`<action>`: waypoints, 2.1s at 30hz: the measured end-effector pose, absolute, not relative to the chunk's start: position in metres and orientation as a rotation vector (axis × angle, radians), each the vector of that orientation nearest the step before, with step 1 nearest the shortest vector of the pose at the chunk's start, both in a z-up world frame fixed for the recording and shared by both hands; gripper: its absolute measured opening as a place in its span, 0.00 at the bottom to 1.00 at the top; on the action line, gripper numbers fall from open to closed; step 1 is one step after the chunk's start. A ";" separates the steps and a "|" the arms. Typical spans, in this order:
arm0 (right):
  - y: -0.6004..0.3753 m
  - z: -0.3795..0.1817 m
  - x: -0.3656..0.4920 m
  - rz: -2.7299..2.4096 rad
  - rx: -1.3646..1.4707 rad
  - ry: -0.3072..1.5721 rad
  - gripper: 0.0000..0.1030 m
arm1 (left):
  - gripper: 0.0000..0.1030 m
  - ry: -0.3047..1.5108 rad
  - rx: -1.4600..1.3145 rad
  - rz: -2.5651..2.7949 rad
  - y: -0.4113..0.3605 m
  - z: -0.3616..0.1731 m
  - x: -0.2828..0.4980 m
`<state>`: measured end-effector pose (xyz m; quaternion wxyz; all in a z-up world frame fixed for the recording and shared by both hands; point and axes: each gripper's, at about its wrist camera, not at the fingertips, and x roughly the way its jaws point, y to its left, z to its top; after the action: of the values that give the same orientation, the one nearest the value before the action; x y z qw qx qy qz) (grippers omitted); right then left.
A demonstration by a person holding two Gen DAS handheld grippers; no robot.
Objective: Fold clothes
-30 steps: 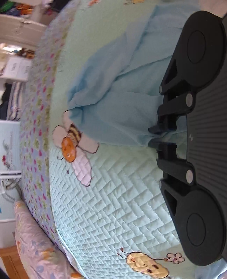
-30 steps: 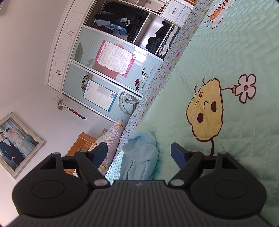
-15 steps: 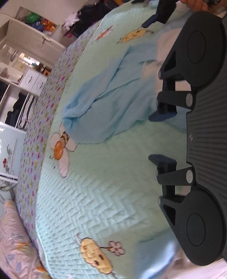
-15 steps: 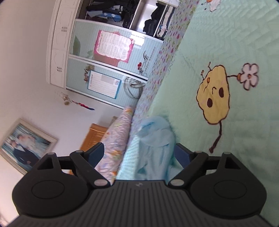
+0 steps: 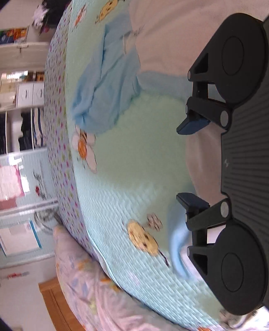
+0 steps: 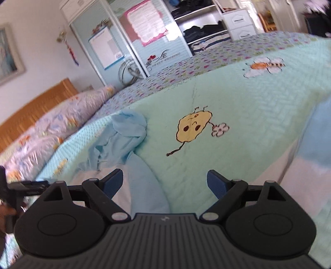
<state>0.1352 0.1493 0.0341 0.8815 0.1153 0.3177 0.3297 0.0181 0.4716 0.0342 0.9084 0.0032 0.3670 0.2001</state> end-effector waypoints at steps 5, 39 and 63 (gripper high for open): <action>0.178 0.034 0.154 0.866 0.062 0.744 0.77 | 0.88 0.543 -0.284 0.543 0.498 0.029 -0.039; 0.216 0.038 0.203 0.661 -0.351 0.785 0.10 | 0.99 0.413 -0.516 0.429 0.519 -0.024 -0.059; 0.266 -0.012 0.091 1.039 0.583 0.685 0.66 | 0.99 0.636 0.067 0.302 0.469 0.037 0.016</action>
<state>0.0906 0.2664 -0.0121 0.7731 0.2690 0.3163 0.4795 0.0158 0.4685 0.0374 0.9381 0.0328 0.3115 0.1481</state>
